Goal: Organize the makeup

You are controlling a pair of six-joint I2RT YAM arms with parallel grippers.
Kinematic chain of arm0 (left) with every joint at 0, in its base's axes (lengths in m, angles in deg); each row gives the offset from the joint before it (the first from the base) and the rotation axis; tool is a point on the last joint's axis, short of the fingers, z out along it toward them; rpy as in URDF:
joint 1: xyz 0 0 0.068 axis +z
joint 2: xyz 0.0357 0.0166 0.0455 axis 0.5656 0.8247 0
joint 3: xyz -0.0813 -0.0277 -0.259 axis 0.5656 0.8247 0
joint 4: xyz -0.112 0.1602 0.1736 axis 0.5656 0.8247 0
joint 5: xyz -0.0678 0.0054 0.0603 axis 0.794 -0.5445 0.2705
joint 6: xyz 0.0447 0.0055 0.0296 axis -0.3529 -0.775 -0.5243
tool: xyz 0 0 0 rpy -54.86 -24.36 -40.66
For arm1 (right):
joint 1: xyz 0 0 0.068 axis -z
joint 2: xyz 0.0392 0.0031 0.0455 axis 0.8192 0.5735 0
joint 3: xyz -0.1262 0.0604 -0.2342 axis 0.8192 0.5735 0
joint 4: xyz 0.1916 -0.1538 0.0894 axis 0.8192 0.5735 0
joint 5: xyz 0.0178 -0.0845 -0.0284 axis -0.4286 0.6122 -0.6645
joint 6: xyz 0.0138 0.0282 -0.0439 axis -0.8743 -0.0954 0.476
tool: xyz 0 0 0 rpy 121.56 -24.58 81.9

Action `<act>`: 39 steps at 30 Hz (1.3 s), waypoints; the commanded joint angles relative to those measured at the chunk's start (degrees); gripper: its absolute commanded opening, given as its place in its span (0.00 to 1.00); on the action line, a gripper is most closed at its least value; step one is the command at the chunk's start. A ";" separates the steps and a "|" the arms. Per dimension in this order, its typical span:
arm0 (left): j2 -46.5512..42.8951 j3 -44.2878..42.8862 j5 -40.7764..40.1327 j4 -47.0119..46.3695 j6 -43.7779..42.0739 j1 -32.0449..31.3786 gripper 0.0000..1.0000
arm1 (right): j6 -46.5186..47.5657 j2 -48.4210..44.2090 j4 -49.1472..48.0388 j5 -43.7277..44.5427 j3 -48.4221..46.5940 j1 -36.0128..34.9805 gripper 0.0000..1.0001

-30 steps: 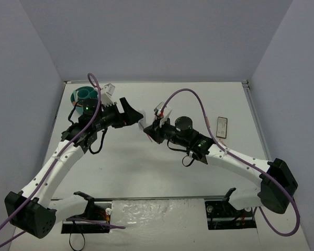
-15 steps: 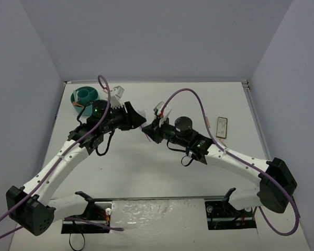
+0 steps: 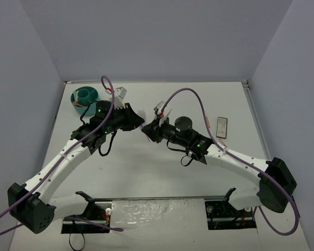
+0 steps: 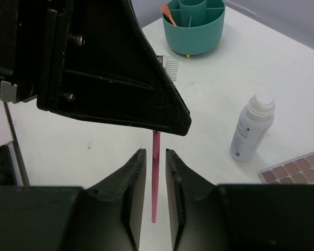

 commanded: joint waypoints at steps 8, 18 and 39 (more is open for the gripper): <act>-0.96 -3.19 -8.84 0.65 -3.60 -0.25 0.00 | 0.49 -2.03 -0.81 4.90 -1.63 1.02 0.82; 0.98 -7.36 -19.73 4.11 -6.64 11.17 0.00 | 0.38 -9.90 4.95 9.88 4.77 8.23 1.00; 22.70 -15.68 -30.62 -20.27 -1.60 38.78 0.00 | -2.67 -13.45 4.47 18.66 11.27 12.12 1.00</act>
